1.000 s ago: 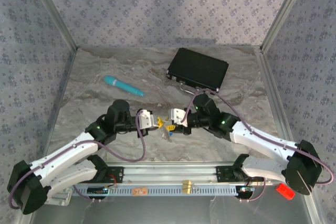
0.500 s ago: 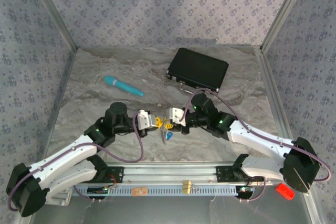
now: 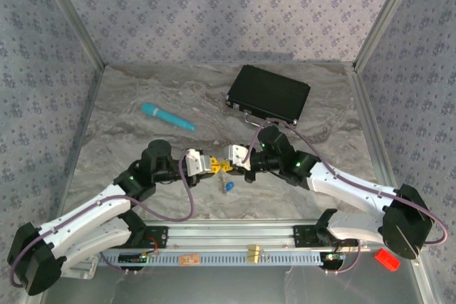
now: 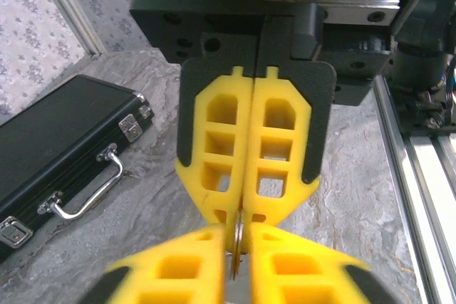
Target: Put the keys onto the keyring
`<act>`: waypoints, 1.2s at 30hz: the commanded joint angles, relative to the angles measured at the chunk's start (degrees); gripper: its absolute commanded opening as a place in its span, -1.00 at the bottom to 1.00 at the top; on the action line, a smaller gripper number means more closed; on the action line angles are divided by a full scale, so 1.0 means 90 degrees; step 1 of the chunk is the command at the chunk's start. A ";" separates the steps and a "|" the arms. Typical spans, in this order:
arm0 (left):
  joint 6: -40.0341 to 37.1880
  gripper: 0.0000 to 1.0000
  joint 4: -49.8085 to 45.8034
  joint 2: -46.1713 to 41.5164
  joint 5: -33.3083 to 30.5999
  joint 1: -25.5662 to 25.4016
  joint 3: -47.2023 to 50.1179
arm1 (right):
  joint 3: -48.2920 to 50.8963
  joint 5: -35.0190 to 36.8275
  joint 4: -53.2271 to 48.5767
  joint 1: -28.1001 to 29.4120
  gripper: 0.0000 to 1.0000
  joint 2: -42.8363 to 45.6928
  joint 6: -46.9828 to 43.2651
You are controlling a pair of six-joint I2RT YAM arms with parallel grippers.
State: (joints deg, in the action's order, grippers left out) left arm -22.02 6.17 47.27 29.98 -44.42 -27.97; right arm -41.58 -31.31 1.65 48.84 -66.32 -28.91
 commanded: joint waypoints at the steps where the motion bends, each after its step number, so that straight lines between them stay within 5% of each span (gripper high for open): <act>1: 0.0181 -0.56 0.0285 -0.0210 -0.0271 -0.0035 0.0058 | -0.0302 0.0101 -0.0368 0.0052 -1.00 0.0072 -0.0067; 5: 0.0157 -0.36 -0.0092 -0.0336 -0.0555 -0.0036 0.0023 | -0.0655 0.0435 -0.1414 0.0062 -1.00 0.0099 -0.0452; 17: 0.0029 -0.38 -0.0508 -0.0176 -0.0625 -0.0041 -0.0135 | -0.2187 0.1389 -0.3939 0.0244 -1.00 -0.0313 -0.1519; 36: 0.0573 -0.61 0.0500 0.0203 0.0038 -0.0035 0.0031 | -0.3151 0.1975 -0.4413 0.0747 -1.00 -0.1027 -0.1669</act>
State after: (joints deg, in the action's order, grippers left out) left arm -18.44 6.76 49.08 28.34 -44.42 -27.57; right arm -66.74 -13.69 -37.65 54.81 -75.05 -43.16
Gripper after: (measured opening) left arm 0.200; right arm 0.052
